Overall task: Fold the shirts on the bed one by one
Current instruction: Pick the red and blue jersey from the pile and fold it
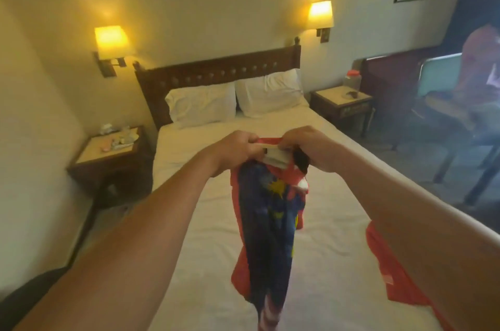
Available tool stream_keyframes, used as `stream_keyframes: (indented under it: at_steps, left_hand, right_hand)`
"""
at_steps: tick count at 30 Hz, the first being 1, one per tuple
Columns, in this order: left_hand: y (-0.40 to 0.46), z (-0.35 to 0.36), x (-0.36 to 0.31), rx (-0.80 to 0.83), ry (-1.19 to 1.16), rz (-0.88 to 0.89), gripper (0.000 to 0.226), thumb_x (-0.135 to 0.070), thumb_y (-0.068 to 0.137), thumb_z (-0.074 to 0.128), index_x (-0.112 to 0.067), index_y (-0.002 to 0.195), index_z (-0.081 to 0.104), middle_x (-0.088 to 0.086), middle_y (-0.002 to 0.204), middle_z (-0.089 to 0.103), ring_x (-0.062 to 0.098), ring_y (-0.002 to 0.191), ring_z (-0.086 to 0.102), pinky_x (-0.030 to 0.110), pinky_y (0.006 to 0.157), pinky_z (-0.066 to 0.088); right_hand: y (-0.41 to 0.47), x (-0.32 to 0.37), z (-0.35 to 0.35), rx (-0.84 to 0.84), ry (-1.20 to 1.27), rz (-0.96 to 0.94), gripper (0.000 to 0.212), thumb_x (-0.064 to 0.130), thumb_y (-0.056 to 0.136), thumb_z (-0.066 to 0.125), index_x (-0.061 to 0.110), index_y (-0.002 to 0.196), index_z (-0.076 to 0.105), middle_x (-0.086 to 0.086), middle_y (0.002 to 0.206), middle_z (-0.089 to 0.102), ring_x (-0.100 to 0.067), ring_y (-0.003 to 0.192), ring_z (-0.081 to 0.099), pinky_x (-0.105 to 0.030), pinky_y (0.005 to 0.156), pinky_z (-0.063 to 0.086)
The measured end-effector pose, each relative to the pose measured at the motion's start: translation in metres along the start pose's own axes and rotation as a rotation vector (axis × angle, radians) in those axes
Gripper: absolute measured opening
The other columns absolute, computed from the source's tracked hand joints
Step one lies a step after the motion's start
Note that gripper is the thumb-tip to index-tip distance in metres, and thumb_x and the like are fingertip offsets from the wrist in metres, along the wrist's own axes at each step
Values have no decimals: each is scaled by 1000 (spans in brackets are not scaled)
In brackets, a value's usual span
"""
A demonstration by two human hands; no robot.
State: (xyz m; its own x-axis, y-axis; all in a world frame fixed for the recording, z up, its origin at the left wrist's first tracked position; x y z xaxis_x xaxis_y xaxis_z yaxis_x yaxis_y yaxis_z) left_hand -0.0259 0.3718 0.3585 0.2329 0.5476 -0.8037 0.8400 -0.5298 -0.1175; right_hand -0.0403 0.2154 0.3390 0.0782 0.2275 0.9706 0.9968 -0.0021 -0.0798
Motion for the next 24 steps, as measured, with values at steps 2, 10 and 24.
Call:
stream_keyframes:
  at_steps: [2,10,24]
  left_hand:
    - [-9,-39,-20,-128,98,33,16,-14,92,65,-15,76,64,-2,75,66,13,73,60,27,68,47]
    - [-33,-131,-64,-364,407,28,11,-20,88,65,-17,78,62,3,80,61,19,75,59,30,65,44]
    - [-69,-224,14,-416,448,-389,56,-37,78,77,-25,126,50,5,118,58,22,101,57,36,83,49]
  right_hand:
    - [9,26,18,60,35,-106,18,11,91,66,9,73,67,-10,77,61,-23,77,58,-31,68,52]
    - [23,48,110,415,-45,-271,41,27,85,81,15,122,67,-12,114,73,-32,105,70,-45,95,57]
    - [77,160,66,61,-363,-562,23,14,96,65,21,74,65,5,67,63,-2,58,57,-20,56,43]
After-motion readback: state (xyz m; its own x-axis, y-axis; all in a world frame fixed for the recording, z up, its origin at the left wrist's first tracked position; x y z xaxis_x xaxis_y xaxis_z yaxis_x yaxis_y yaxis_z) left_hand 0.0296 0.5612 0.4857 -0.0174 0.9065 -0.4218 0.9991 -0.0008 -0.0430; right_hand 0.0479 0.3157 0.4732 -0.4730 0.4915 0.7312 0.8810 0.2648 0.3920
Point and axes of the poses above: each hand's wrist, its own y-axis towards the middle knuckle, its own z-axis out of the palm, x = y × z, the point moved 9 cm from there along y, towards the middle knuckle
